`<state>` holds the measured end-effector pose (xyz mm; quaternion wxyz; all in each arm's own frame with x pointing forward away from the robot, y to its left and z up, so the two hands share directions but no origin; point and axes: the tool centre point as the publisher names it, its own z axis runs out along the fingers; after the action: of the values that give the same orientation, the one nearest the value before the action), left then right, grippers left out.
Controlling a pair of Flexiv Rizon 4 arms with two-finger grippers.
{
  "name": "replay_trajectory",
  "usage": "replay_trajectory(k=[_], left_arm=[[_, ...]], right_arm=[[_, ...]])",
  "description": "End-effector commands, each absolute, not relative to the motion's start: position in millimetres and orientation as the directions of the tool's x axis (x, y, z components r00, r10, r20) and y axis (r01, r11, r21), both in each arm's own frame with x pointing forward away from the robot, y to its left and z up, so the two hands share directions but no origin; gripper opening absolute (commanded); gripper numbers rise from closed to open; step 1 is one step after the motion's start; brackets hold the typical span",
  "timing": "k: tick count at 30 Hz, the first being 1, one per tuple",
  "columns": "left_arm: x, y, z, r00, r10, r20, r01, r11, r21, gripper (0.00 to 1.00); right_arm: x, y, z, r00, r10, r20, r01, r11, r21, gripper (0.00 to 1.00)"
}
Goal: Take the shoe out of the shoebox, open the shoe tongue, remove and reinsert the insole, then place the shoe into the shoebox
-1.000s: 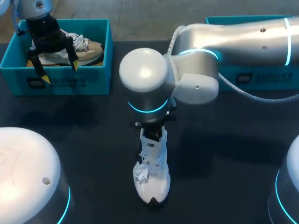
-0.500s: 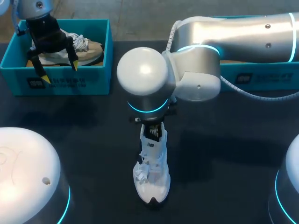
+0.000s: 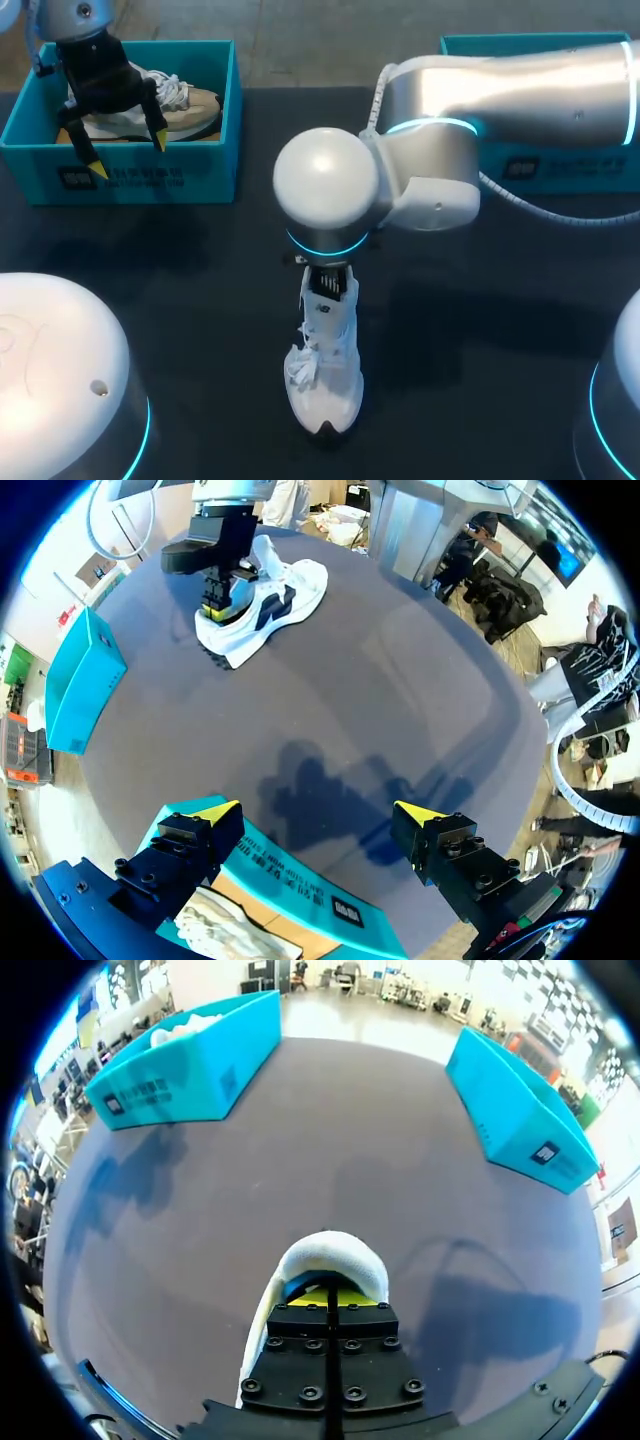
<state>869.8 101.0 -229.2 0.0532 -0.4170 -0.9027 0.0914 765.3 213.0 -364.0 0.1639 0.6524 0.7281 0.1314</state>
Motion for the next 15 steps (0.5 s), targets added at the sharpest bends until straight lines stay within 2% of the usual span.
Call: replay_trajectory(k=[1,15], left_arm=[[869.8,101.1,-228.9,-0.646,0.763,0.022,0.744,0.636,-0.207,1.00],[869.8,101.1,-228.9,-0.646,0.763,0.022,0.744,0.636,-0.207,1.00]], right_arm=[[756.4,219.6,-376.2,0.044,0.999,0.007,0.865,-0.042,0.500,0.00],[757.4,222.0,-365.0,0.028,0.999,-0.015,0.853,-0.016,0.521,0.00]])
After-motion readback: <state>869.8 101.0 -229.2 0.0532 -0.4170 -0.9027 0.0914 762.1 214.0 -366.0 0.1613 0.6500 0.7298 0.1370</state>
